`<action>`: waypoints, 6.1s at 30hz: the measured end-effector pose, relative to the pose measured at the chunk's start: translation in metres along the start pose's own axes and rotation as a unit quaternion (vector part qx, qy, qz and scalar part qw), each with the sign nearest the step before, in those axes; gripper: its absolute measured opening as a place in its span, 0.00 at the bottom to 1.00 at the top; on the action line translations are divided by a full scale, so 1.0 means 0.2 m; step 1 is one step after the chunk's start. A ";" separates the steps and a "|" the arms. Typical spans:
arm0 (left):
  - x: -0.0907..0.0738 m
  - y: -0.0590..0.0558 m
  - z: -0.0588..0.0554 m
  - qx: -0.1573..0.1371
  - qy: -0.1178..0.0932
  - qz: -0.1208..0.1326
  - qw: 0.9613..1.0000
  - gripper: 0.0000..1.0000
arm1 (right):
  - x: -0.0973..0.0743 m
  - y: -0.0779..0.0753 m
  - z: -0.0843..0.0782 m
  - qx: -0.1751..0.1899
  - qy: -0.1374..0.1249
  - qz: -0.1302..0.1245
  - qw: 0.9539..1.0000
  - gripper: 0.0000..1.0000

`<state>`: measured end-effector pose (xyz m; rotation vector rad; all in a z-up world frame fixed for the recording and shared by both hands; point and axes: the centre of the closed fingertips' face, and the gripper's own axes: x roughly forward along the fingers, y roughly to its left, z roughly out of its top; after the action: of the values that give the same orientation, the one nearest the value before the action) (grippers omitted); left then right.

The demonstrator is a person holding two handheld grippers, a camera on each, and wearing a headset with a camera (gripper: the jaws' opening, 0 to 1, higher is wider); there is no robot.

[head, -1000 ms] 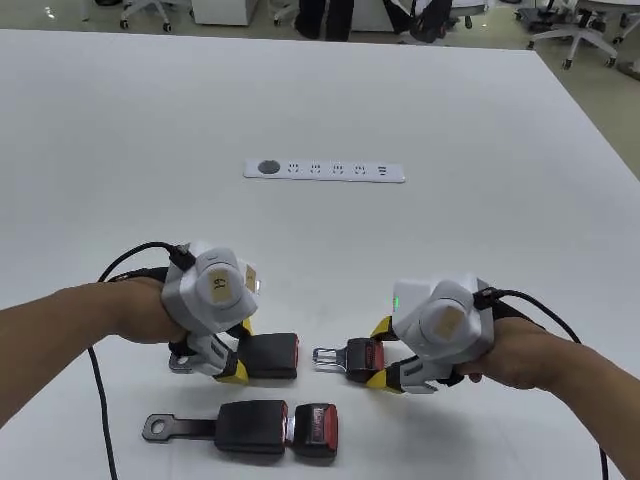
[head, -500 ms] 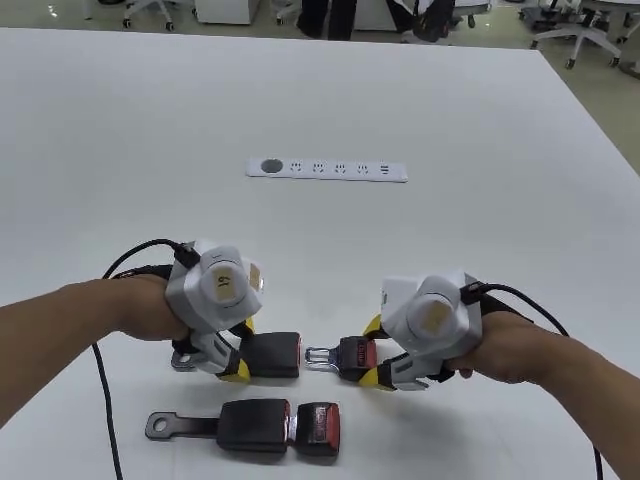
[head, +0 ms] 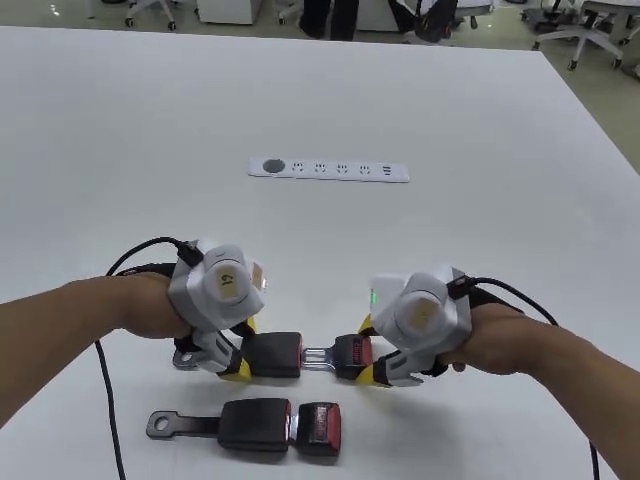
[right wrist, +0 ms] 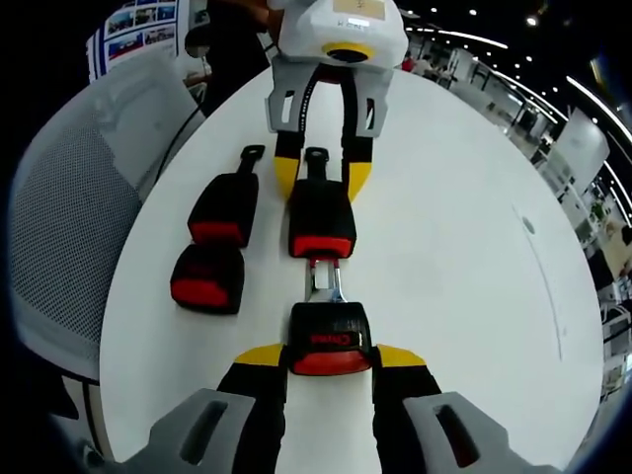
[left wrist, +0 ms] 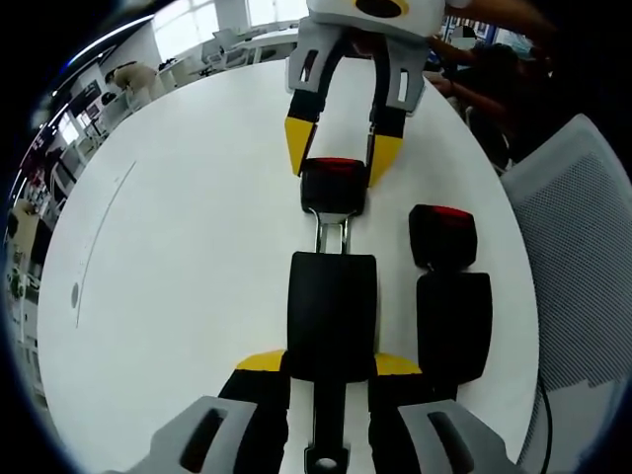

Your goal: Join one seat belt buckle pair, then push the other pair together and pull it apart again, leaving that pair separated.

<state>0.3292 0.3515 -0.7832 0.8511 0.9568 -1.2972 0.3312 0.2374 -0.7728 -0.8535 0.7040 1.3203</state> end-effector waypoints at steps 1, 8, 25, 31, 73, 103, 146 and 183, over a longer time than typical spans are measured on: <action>0.00 0.00 0.00 0.000 0.000 0.000 1.000 0.31 | 0.00 0.00 0.00 0.000 0.000 0.001 1.000 0.30; 0.00 0.00 0.00 0.000 0.000 0.000 1.000 0.31 | 0.02 0.00 0.02 -0.002 -0.003 0.001 1.000 0.30; 0.00 -0.01 0.01 0.004 -0.001 -0.001 1.000 0.31 | 0.05 0.00 0.06 0.007 -0.028 0.001 1.000 0.29; 0.00 0.00 0.00 0.007 -0.002 -0.001 1.000 0.31 | 0.05 0.01 0.07 0.013 -0.029 0.003 1.000 0.28; 0.00 -0.01 0.02 0.024 0.007 -0.005 1.000 0.30 | 0.10 0.02 0.15 0.021 -0.016 0.012 1.000 0.27; 0.01 0.00 0.00 0.020 0.028 -0.012 0.999 0.32 | 0.05 -0.01 0.07 0.030 -0.014 0.008 0.999 0.30; 0.01 0.00 0.00 0.012 0.025 -0.010 1.000 0.32 | -0.10 -0.01 -0.19 0.008 0.020 0.012 1.000 0.30; -0.15 -0.01 -0.05 -0.028 -0.028 0.036 0.999 0.43 | -0.21 0.00 -0.22 0.043 0.007 -0.025 0.999 0.56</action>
<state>0.3250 0.3717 -0.7601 0.7947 0.9061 -1.2205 0.3275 0.1773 -0.7599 -0.8061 0.7405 1.2311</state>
